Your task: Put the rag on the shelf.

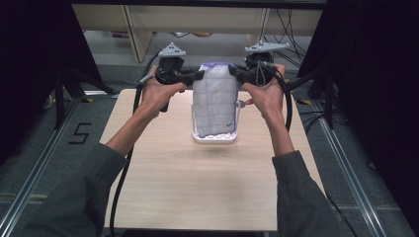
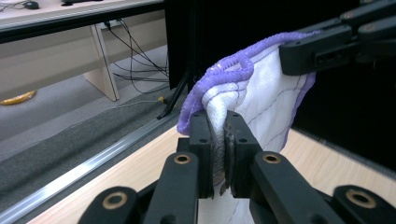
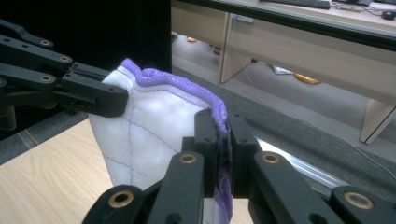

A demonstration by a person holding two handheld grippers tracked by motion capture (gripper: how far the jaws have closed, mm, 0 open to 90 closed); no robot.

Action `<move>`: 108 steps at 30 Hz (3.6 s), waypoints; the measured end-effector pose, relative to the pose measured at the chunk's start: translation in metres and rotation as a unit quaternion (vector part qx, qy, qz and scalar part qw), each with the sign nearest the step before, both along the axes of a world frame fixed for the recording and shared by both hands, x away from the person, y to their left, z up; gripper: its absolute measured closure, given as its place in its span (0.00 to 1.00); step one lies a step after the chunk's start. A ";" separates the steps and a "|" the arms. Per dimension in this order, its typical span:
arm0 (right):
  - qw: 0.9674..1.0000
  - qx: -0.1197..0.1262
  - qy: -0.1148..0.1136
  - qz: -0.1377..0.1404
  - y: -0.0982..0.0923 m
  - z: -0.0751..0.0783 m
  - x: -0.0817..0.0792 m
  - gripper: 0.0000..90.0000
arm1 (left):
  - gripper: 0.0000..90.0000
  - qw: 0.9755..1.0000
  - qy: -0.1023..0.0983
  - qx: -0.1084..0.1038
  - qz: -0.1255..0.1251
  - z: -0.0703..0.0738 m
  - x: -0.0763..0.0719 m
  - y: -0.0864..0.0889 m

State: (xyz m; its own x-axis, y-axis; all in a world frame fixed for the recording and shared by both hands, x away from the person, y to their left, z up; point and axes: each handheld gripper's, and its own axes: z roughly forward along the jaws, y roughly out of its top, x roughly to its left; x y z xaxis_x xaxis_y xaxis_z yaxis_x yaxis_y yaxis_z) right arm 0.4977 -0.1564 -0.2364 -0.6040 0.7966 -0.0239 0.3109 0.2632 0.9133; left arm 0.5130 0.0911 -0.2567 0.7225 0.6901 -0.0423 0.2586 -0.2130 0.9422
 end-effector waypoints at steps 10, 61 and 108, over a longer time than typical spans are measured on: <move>1.000 0.013 0.003 -0.023 0.001 0.003 0.033 0.95 | 0.92 1.000 -0.018 -0.018 0.016 -0.002 0.028 -0.005; 0.988 -0.042 0.133 -0.068 0.015 -0.096 0.102 0.94 | 0.91 0.994 0.096 0.005 0.051 -0.098 0.085 -0.013; 0.987 -0.032 0.129 -0.086 -0.019 -0.086 0.068 0.48 | 0.43 0.991 0.129 -0.008 0.032 -0.085 0.056 0.031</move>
